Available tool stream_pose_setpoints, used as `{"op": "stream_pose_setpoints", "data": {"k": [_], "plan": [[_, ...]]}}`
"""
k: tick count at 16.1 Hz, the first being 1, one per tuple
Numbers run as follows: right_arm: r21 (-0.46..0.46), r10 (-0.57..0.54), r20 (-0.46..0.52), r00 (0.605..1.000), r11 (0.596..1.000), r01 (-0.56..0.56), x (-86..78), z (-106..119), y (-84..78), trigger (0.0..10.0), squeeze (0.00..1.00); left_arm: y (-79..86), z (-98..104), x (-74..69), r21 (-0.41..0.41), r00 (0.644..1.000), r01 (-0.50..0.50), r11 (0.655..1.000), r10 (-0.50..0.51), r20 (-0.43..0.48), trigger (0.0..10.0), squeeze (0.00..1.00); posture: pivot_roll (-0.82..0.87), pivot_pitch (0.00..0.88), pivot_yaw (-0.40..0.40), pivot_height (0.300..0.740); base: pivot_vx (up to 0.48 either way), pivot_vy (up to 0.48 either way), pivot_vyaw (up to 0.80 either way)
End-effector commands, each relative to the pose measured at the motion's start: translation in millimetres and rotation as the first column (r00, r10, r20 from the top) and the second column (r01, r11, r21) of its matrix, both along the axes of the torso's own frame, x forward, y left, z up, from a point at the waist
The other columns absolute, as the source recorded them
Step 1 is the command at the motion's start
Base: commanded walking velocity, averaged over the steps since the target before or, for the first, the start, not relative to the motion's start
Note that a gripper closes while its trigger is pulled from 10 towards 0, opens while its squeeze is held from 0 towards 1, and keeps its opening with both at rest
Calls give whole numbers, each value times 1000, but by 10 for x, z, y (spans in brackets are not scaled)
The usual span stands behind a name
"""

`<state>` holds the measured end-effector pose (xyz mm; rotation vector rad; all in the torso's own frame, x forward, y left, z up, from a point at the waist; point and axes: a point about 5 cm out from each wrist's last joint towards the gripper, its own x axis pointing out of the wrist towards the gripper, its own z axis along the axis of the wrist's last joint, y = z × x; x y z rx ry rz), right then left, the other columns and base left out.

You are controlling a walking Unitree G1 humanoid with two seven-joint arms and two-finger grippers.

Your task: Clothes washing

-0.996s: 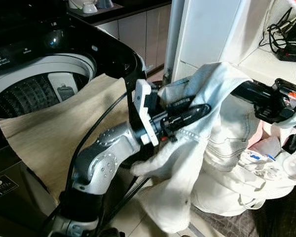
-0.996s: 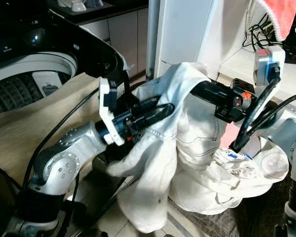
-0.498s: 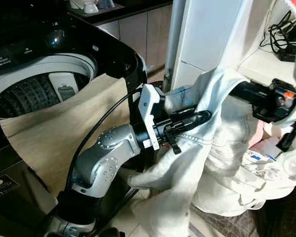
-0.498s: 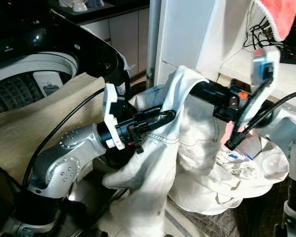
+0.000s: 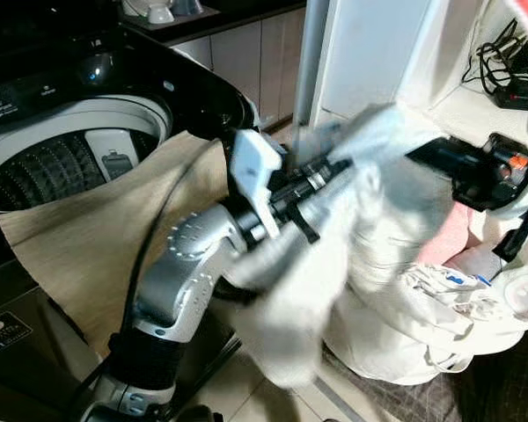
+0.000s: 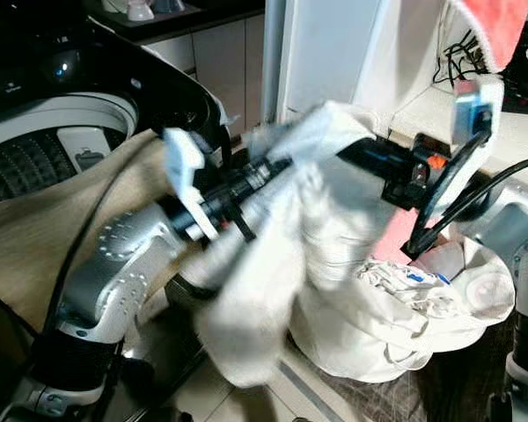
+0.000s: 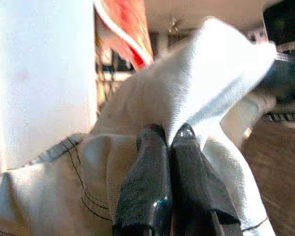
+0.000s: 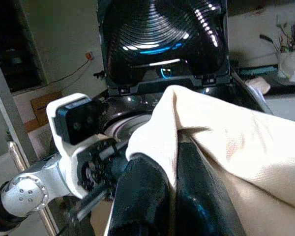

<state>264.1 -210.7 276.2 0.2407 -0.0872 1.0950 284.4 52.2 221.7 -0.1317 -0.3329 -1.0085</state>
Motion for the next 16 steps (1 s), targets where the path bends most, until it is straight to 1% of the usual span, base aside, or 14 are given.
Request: {"op": "stream_pose_setpoints", "data": {"k": [1,2,4,5,7,8,9,10,11,12,13,14,15,16], "plan": [[8,-13,68,998,1000,12,-44,127,-42,0,0,178,82,29,-57,995,-90,994,93,46,0,0,-133,0,-7,740,0,0,0],[7,-25,67,997,1000,24,-40,120,-58,0,0,330,143,52,-97,981,-167,981,175,82,0,0,-131,0,-8,740,0,0,0],[8,-30,69,997,1000,30,-37,120,-64,0,0,462,213,94,-143,960,-243,959,259,106,0,0,-128,0,-9,740,0,0,0],[12,-30,71,997,1000,29,-34,123,-57,0,0,533,268,123,-173,943,-283,943,306,129,0,0,-127,0,-10,740,0,0,0],[13,-30,73,997,999,29,-28,122,-46,0,0,561,315,139,-196,932,-299,934,330,147,0,0,-127,0,-10,740,0,0,0],[-2,-56,83,995,998,56,-8,121,-46,0,0,565,359,147,-217,923,-309,926,347,164,0,0,-129,0,-10,740,0,0,0],[-11,-77,80,994,997,78,9,114,-52,2588,0,561,376,149,-223,921,-311,924,351,170,0,0,-129,0,-10,740,0,0,0],[-17,-91,76,993,996,93,23,109,-57,2588,0,556,386,153,-226,919,-311,923,353,174,0,0,-129,0,-11,740,0,0,0],[6,-91,46,995,996,91,29,115,-56,10000,1000,577,468,210,-216,904,-335,917,378,199,0,0,-127,0,-12,740,0,0,0],[18,-75,39,996,997,75,17,124,-48,10000,1000,594,504,236,-208,896,-348,914,390,212,0,0,-127,0,-12,740,0,0,0],[-7,-63,45,997,998,64,-10,127,-11,10000,1000,703,628,363,-178,867,-401,898,436,244,0,0,-120,0,-8,740,0,0,0],[-27,-68,47,997,997,69,-15,120,2,10000,1000,763,693,419,-165,850,-426,889,456,262,0,0,-120,0,-8,740,0,0,0],[-51,-54,52,997,997,57,-42,117,37,10000,0,861,809,506,-146,823,-464,874,487,294,0,0,-118,0,-2,740,0,0,0],[-65,-44,71,996,997,49,-63,116,76,10000,0,958,918,587,-100,776,-524,846,522,354,0,0,-121,0,1,740,0,0,0]]}}
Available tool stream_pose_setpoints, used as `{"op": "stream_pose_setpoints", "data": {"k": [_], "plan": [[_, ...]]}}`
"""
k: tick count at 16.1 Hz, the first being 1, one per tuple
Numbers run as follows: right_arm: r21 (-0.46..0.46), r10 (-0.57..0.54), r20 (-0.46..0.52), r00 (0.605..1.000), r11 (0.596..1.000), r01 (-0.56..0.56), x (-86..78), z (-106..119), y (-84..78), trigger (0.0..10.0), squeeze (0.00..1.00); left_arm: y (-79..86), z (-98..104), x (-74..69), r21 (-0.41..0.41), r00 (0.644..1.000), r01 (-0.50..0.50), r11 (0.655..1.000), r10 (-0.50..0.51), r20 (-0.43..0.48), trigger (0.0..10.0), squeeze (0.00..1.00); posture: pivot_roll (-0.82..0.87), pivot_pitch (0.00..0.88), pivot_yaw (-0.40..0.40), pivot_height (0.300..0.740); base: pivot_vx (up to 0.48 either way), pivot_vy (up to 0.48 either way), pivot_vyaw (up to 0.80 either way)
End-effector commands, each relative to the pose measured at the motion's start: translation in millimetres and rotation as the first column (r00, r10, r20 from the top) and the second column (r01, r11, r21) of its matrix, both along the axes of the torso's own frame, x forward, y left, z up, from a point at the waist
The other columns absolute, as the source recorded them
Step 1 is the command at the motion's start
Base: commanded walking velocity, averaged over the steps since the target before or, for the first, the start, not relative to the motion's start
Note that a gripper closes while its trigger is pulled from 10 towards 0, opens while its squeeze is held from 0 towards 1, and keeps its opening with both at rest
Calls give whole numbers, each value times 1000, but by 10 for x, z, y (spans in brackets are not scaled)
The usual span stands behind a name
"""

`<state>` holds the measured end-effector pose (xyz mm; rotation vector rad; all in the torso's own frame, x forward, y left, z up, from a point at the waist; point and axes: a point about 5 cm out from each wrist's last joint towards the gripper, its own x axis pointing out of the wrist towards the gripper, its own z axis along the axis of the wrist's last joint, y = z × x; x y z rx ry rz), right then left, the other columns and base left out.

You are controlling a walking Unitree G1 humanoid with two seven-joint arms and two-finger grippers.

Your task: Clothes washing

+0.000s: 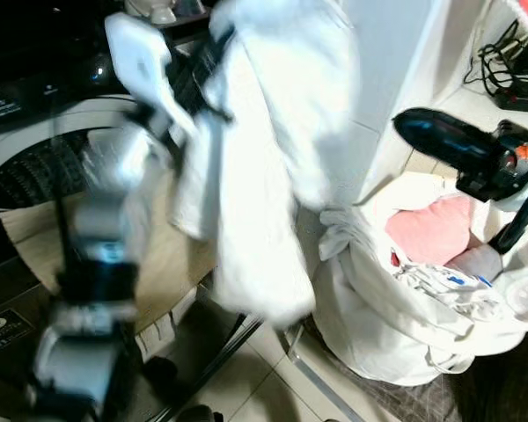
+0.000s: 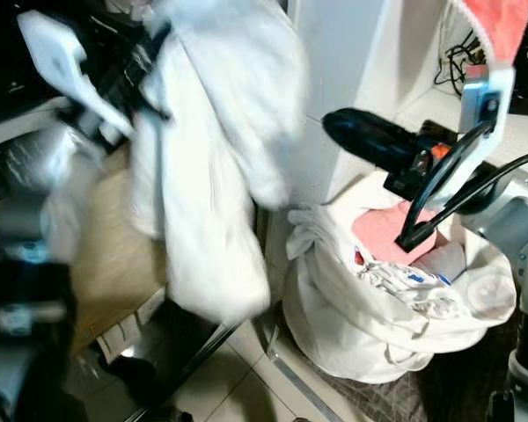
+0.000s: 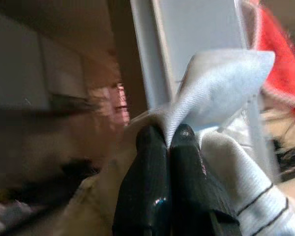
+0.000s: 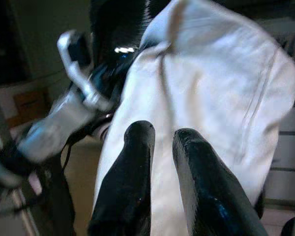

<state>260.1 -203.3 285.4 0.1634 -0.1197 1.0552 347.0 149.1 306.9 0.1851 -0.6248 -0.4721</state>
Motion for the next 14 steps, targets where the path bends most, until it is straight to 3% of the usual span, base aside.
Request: {"op": "stream_pose_setpoints", "data": {"k": [1,2,3,4,5,6,7,8,10,11,12,14], "plan": [[-38,-5,26,1000,999,6,-28,12,38,10000,0,144,218,51,61,986,-140,988,133,100,0,0,-121,0,1,740,0,0,0],[-42,-7,29,1000,999,9,-29,8,49,10000,0,209,280,79,90,972,-206,974,193,130,0,0,-121,0,1,740,0,0,0],[-30,-20,39,999,999,22,-21,-8,98,10000,0,542,697,118,156,804,-549,821,469,365,0,0,-116,0,2,740,0,0,0],[-17,-23,42,999,1000,23,-23,-21,185,10000,0,777,1080,74,136,630,-726,674,572,525,0,0,-116,0,2,740,0,0,0],[-12,-20,44,999,1000,20,-26,-26,257,10000,0,848,1141,140,199,631,-751,629,595,498,0,0,-114,0,9,740,0,0,0],[-12,-19,46,999,1000,20,-25,-28,286,10000,0,869,1104,195,243,656,-742,625,602,455,0,0,-116,0,11,740,0,0,0],[-14,-49,55,997,999,50,1,-52,387,10000,0,1070,596,477,329,740,-638,696,672,14,10000,0,-116,0,16,740,0,0,0],[-12,-66,55,996,998,67,13,-69,423,10000,0,1126,297,550,379,724,-585,717,673,-155,10000,0,-119,0,18,740,0,0,0],[-18,-66,40,997,998,67,-8,-135,520,10000,0,1291,50,551,360,634,-653,666,741,-222,10000,0,-127,0,18,740,0,0,0],[-22,-49,27,998,999,49,-48,-173,591,10000,0,1334,-34,557,347,611,-653,673,739,-283,10000,945,-127,0,18,740,0,0,0],[-40,-22,17,1000,999,23,-85,-209,650,10000,0,1355,-102,559,352,597,-636,687,727,-340,10000,1000,-127,0,18,740,0,0,0],[-107,23,-2,1000,994,-23,-147,-296,725,10000,0,1387,-196,549,372,577,-584,721,692,-435,10000,1000,-125,0,18,740,0,0,0]]}}
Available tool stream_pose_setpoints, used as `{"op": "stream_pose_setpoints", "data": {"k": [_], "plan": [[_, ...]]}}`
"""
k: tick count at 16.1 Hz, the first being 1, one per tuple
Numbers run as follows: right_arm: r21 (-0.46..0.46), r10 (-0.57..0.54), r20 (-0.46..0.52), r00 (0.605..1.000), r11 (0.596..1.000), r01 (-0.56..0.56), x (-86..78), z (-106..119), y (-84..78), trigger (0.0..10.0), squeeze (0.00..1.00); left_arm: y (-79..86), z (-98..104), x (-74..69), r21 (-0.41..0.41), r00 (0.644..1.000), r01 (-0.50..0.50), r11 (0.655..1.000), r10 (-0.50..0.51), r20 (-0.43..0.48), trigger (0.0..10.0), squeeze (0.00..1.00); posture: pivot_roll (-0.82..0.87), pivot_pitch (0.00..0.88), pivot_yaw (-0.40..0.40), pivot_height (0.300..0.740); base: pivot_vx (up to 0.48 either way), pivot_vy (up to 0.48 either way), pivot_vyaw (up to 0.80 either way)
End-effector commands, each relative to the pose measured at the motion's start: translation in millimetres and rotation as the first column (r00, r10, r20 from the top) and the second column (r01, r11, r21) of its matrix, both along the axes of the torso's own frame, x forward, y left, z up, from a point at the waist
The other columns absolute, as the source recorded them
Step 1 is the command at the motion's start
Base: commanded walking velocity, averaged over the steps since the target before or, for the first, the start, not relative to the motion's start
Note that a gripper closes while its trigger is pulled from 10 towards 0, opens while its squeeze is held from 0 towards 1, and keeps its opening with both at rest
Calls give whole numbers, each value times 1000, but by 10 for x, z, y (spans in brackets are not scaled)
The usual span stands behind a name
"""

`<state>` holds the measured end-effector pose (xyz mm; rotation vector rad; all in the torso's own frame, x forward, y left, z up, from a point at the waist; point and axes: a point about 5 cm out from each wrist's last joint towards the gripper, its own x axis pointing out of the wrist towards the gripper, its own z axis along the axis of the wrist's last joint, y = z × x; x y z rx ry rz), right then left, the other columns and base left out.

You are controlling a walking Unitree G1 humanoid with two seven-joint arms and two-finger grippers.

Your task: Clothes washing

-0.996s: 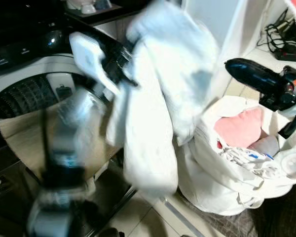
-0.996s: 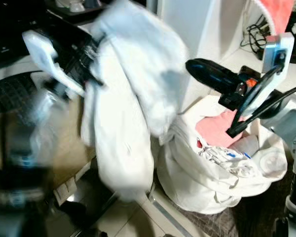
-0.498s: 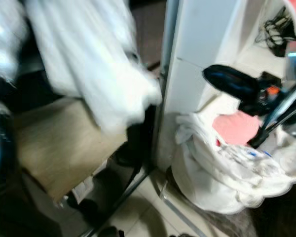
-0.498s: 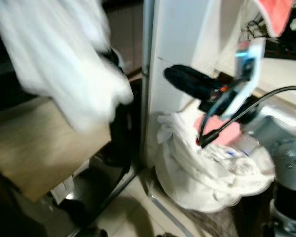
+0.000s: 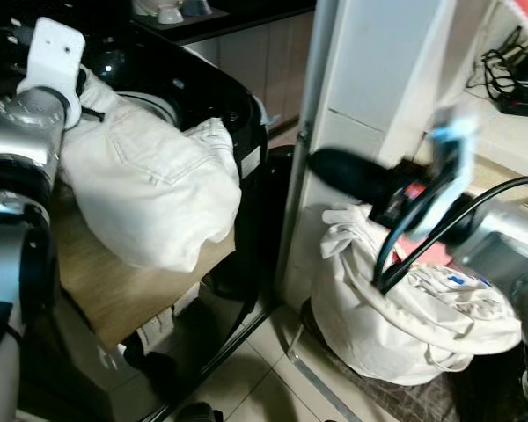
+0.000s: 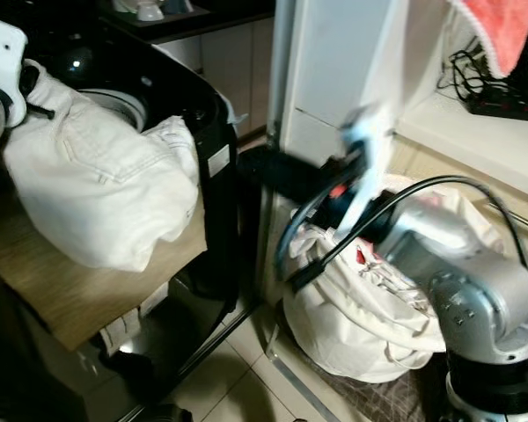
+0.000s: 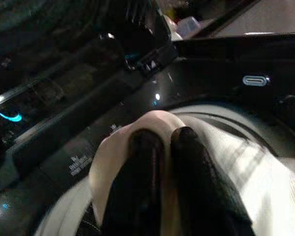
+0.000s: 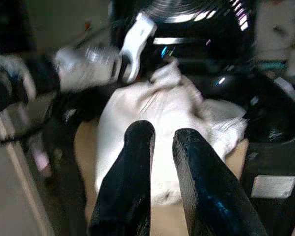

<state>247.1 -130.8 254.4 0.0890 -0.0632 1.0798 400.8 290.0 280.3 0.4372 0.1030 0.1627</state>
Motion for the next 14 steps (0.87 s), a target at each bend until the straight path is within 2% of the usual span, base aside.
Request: {"op": "stream_pose_setpoints", "data": {"k": [1,4,9,10,11,12,13,14], "plan": [[-31,11,6,1000,999,-11,-31,0,17,10000,0,-10,72,7,-6,1000,14,1000,-14,-6,10000,1000,-124,0,16,740,0,0,0],[-40,2,10,1000,999,-2,-20,-3,36,10000,0,1,142,4,-15,999,26,1000,-25,33,10000,1000,-121,0,12,740,0,0,0],[-33,-228,42,973,973,230,238,31,-92,10000,0,-16,528,-22,59,971,31,998,-44,234,10000,1000,-120,0,8,740,0,0,0],[-40,-289,39,957,956,291,296,32,-146,10000,0,1,455,-23,148,990,72,986,-89,110,10000,0,-120,0,8,740,0,0,0],[-45,-297,41,954,953,299,306,30,-155,10000,0,16,434,-30,180,992,88,980,-102,70,10000,0,-119,0,11,740,0,0,0],[-46,-296,44,954,954,298,309,36,-162,10000,0,-29,472,-40,182,978,193,964,-205,49,10000,0,-119,0,11,740,0,0,0],[-42,-287,43,957,957,289,301,43,-162,10000,0,-111,516,-41,122,948,301,946,-310,66,10000,0,-119,0,11,740,0,0,0],[-38,-268,43,962,962,270,280,46,-151,10000,0,-257,538,-59,61,864,495,867,-499,74,10000,0,-119,0,11,740,0,0,0]]}}
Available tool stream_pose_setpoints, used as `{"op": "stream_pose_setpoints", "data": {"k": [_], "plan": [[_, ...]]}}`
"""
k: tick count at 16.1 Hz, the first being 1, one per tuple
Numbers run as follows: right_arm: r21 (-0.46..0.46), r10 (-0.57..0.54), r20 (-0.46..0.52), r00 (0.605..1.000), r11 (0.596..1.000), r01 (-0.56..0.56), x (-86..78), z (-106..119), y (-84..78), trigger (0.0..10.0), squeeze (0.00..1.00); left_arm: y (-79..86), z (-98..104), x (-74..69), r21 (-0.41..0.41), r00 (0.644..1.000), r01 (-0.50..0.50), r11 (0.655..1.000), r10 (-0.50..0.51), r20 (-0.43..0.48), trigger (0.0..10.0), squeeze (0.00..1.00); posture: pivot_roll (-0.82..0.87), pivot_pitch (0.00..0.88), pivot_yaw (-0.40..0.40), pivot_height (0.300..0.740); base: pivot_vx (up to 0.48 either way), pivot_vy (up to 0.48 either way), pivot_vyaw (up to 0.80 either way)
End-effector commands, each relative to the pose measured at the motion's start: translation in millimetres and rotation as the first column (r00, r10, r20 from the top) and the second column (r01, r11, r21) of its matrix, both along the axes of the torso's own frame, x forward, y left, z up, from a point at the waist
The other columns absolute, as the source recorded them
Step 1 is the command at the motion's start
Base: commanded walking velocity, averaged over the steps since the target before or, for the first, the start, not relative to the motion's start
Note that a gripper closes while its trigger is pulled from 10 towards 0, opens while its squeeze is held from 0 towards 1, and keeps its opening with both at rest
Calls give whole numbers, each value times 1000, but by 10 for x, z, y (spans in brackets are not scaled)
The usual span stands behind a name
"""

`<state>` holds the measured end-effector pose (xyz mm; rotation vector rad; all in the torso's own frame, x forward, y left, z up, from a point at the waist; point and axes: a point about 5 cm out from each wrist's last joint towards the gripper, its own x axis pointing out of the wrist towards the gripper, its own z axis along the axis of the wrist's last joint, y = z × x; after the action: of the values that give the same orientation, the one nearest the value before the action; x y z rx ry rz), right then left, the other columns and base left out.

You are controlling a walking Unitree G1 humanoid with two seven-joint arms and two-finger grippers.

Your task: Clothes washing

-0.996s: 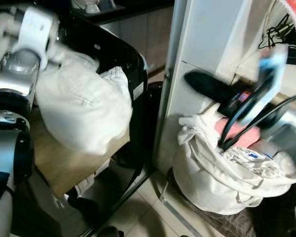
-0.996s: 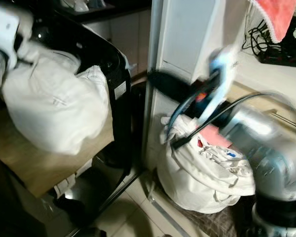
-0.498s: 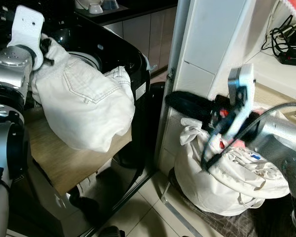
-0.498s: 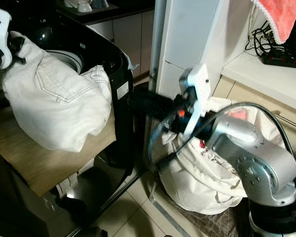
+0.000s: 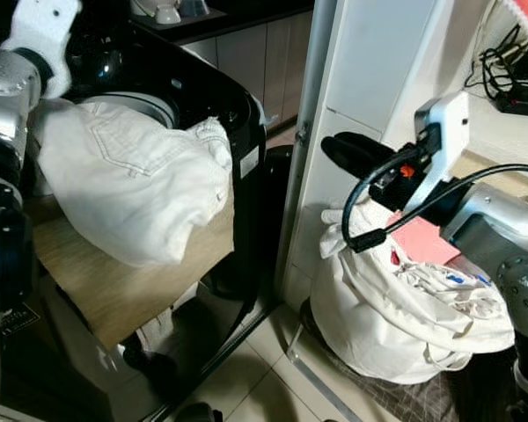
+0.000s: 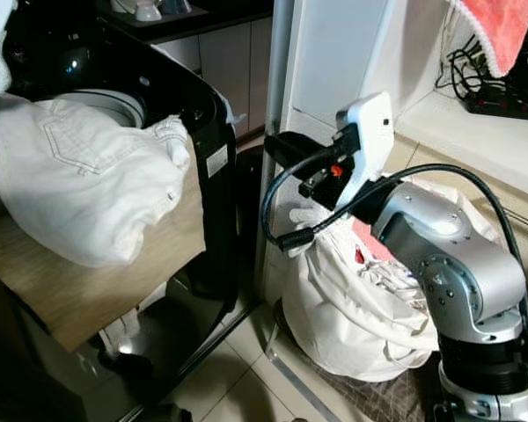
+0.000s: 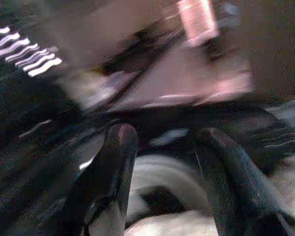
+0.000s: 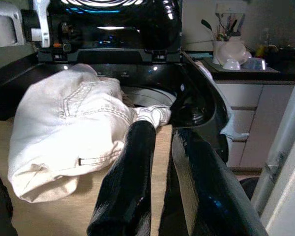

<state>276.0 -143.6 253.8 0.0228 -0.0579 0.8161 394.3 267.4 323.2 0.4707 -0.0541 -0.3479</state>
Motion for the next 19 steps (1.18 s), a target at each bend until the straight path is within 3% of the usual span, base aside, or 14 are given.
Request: {"op": "stream_pose_setpoints", "data": {"k": [1,2,4,5,7,8,10,13,14,16,17,19], "plan": [[-4,24,20,1000,1000,-23,-45,30,-8,10000,0,-190,14,-79,-3,957,288,957,-288,-38,10000,0,-116,0,12,740,0,0,0],[-14,43,12,999,999,-42,-67,1,7,10000,0,-290,-116,-166,-38,874,465,885,-465,-138,10000,0,-112,0,11,740,0,0,0],[-19,54,8,999,998,-54,-75,-15,24,10000,0,-364,-287,-256,-91,782,566,820,-568,-256,10000,0,-113,0,11,740,0,0,0],[-23,62,7,998,998,-62,-81,-16,32,10000,0,-366,-387,-304,-99,735,598,796,-593,-328,10000,0,-114,0,11,740,0,0,0],[-42,87,3,996,995,-86,-107,-25,43,10000,0,-357,-565,-381,-85,676,621,779,-587,-447,10000,0,-115,0,12,740,0,0,0],[-58,101,1,995,993,-101,-122,-35,52,10000,0,-356,-655,-418,-42,670,623,781,-560,-487,10000,0,-116,0,12,740,0,0,0],[-93,134,-3,991,987,-134,-157,-58,82,10000,0,-323,-740,-357,82,752,547,833,-447,-484,10000,0,-116,0,9,740,0,0,0],[-118,147,2,989,982,-145,-167,-59,94,10000,0,-186,-741,-283,280,847,407,870,-244,-472,10000,0,-118,0,11,740,0,0,0],[-122,137,8,991,983,-135,-159,-51,81,10000,0,-145,-686,-244,357,892,343,869,-181,-414,10000,0,-119,0,13,740,0,0,0],[-121,124,14,992,985,-122,-144,-38,64,10000,0,-82,-557,-152,431,953,195,881,-67,-295,10000,0,-119,0,13,740,0,0,0],[-121,115,18,993,986,-112,-135,-31,51,10000,0,-22,-464,-103,490,977,89,867,19,-210,10000,0,-119,0,15,740,0,0,0],[-118,97,26,995,989,-93,-116,-18,33,10000,0,89,-315,-54,565,986,-105,818,159,-47,10000,0,-119,0,16,740,0,0,0]]}}
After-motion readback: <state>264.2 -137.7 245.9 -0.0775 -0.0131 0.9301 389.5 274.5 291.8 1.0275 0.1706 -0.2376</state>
